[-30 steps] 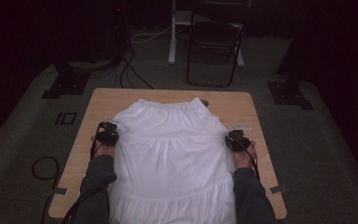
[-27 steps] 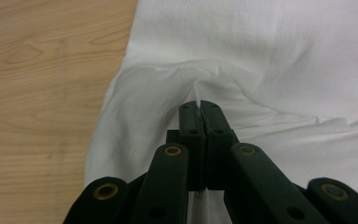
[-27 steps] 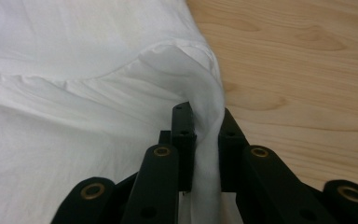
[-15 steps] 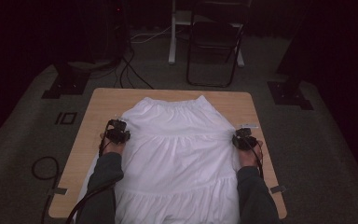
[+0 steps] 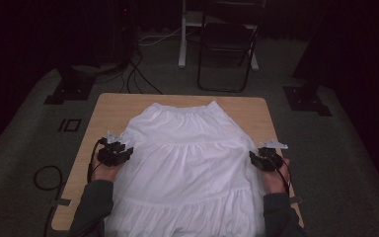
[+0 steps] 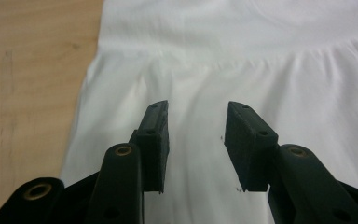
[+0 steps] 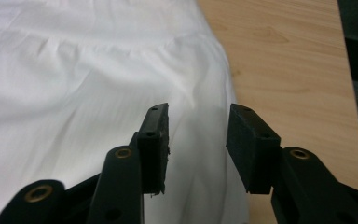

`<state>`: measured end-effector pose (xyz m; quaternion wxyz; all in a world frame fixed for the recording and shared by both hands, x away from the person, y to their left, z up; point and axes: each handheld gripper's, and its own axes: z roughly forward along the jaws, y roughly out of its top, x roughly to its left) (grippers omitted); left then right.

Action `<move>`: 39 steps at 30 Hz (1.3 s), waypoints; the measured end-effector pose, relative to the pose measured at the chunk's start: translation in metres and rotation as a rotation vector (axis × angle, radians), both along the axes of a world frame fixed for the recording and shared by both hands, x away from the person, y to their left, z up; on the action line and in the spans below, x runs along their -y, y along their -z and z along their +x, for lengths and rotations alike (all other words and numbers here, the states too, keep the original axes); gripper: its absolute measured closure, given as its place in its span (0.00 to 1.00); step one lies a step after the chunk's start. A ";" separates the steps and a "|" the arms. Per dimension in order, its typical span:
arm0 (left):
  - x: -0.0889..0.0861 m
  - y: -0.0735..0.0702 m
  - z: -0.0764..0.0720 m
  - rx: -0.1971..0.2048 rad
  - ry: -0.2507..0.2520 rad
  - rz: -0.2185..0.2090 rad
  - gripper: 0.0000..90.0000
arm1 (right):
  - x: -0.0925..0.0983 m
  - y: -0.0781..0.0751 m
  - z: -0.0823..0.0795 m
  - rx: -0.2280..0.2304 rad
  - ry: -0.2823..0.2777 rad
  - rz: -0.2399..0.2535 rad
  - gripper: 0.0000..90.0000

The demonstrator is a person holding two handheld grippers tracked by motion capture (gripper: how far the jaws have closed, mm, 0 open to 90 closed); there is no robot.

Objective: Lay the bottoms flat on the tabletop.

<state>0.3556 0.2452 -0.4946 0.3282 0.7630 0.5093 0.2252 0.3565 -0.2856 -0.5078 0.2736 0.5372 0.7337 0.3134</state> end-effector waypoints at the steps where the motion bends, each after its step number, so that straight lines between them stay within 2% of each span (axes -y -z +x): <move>1: -0.003 -0.002 -0.007 0.010 -0.003 0.008 0.65 | 0.001 0.000 -0.006 0.003 -0.001 0.006 0.67; 4: -0.014 -0.007 -0.026 0.031 -0.017 -0.006 0.65 | 0.005 -0.001 -0.024 0.021 -0.009 0.025 0.69; 8: -0.030 -0.009 -0.046 0.053 -0.049 -0.017 0.63 | 0.013 -0.005 -0.045 0.041 -0.009 0.012 0.72; 13: -0.046 -0.007 -0.064 0.059 -0.092 -0.012 0.62 | 0.022 -0.007 -0.067 0.048 -0.009 -0.005 0.78; 16: -0.052 -0.005 -0.072 0.059 -0.107 -0.005 0.61 | 0.024 -0.006 -0.073 0.048 -0.009 -0.010 0.80; 22: -0.067 0.010 -0.092 0.026 -0.150 0.018 0.61 | 0.031 0.001 -0.097 0.041 0.008 -0.005 0.81; 26: -0.071 0.022 -0.104 -0.010 -0.154 0.036 0.61 | 0.034 0.005 -0.109 0.032 0.014 -0.011 0.81; 29: -0.074 0.032 -0.113 -0.032 -0.155 0.035 0.61 | 0.037 0.006 -0.115 0.030 0.021 -0.006 0.82; 34: -0.079 0.046 -0.128 -0.059 -0.184 0.006 0.61 | 0.040 0.011 -0.125 0.009 0.028 0.002 0.82; 36: -0.080 0.048 -0.133 -0.053 -0.188 -0.011 0.61 | 0.040 0.013 -0.130 0.001 0.026 0.010 0.80; 39: -0.081 0.047 -0.138 -0.057 -0.192 -0.004 0.61 | 0.039 0.016 -0.139 -0.008 0.011 0.016 0.73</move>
